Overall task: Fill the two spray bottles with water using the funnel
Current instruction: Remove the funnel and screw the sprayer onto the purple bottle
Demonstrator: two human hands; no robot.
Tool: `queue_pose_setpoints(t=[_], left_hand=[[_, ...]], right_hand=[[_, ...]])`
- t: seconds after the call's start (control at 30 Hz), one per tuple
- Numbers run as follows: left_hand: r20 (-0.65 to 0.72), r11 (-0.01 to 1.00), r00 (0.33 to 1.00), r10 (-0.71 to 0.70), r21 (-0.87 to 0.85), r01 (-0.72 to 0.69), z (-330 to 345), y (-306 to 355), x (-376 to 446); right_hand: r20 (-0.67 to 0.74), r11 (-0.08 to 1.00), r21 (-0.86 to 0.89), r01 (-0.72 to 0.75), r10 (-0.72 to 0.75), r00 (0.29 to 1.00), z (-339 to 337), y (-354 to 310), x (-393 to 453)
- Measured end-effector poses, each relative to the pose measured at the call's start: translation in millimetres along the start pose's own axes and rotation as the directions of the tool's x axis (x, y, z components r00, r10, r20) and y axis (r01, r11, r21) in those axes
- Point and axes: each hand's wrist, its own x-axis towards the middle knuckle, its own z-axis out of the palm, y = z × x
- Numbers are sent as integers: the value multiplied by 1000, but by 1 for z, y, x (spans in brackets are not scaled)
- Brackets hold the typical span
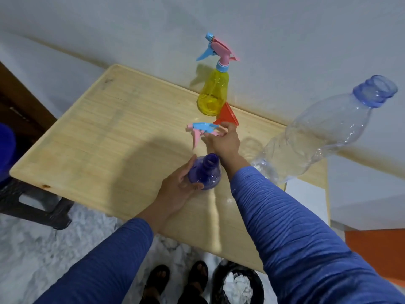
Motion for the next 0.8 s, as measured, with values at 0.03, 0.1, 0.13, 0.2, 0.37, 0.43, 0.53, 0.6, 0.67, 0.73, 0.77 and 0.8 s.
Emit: queue_pose_setpoints(t=[0.03,0.1,0.13,0.2,0.37,0.43,0.53,0.6,0.67,0.73,0.77,0.8], left_hand=[[-6,1000,1000,0,-17,0,0,1,-1],[-5,1000,1000,8,-17,-8,0,1,-1],[1,1000,1000,10,-1,-10,0,1,-1],[11,999,1000,10,32,-11,-2,2,-2],[50,992,999,20,123,-26,-4,7,-5],[51,984,998,27,173,-35,-5,8,-5],[22,978,999,50,202,-53,-6,6,-5],[20,979,998,64,192,-66,-6,5,-6],[26,981,997,69,178,-73,-6,2,-6],[31,984,996,81,157,-85,-6,-1,-4],[34,985,996,88,147,-92,-6,-2,-3],[37,986,995,90,135,-94,-6,-4,-2]], right_hand=[[-5,998,59,31,-31,1000,-1,-7,-3],[-32,978,182,100,-96,995,-5,-26,-9],[-45,963,235,129,-122,991,-9,-37,-12],[-64,925,327,193,-182,981,-19,-63,-20],[3,777,584,236,-293,956,-47,-119,-53],[7,754,610,242,-311,950,-53,-126,-68],[-27,727,632,268,-326,945,-60,-124,-89],[-57,728,628,276,-310,949,-61,-116,-98],[-88,749,596,290,-298,951,-61,-104,-103],[-123,775,547,318,-301,946,-58,-92,-106],[-136,783,526,331,-307,942,-56,-86,-108],[-144,791,507,342,-314,939,-54,-80,-109]])
